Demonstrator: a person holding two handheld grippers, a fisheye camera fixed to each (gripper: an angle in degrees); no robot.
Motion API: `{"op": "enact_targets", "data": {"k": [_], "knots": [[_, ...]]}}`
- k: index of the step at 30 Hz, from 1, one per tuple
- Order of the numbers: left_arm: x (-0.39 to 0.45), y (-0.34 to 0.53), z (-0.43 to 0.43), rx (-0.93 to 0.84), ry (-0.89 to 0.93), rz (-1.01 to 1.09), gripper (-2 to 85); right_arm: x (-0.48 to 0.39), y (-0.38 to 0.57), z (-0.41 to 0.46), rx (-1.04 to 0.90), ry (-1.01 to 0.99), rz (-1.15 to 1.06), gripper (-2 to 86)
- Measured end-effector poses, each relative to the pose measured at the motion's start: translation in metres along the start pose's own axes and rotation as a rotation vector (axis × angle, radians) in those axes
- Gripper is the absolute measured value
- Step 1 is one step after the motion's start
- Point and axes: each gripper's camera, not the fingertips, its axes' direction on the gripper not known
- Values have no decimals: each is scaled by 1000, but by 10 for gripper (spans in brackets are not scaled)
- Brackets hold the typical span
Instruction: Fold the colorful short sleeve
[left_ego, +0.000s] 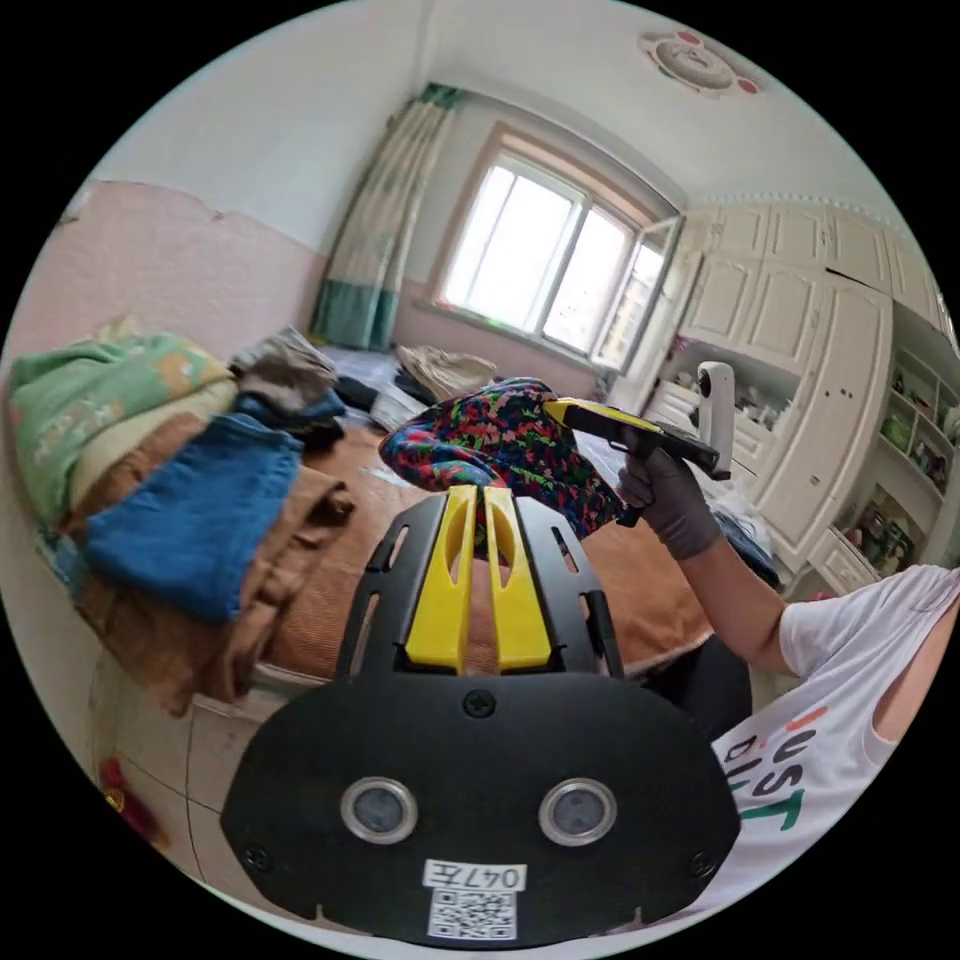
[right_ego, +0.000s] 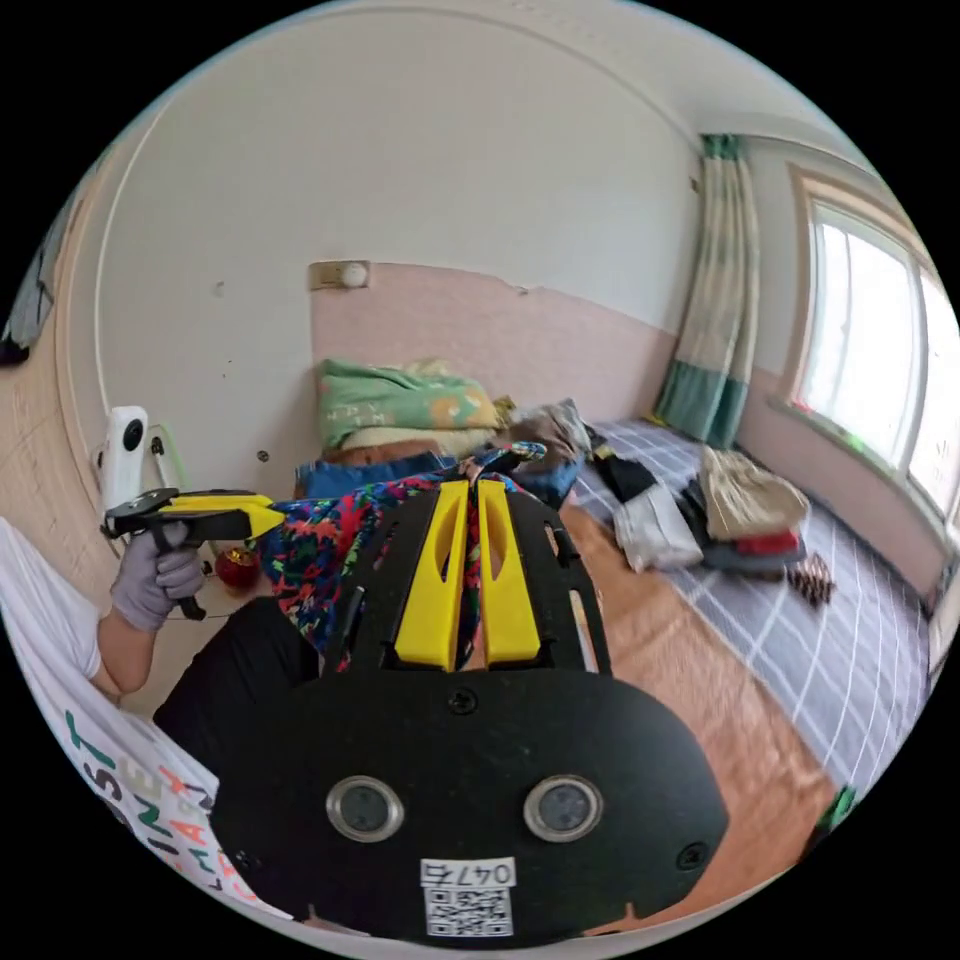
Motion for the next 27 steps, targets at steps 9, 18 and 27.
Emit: {"op": "enact_targets", "data": {"k": [9, 18, 27], "knots": [[-92, 32, -81, 144, -337, -280, 69, -44, -210, 272, -183, -55, -167, 51], [16, 96, -47, 48, -225, -97, 60, 41, -46, 265, -249, -156, 188, 15], [225, 10, 103, 12, -9, 588, -9, 125, 77, 122, -341, -30, 642, -12]]}}
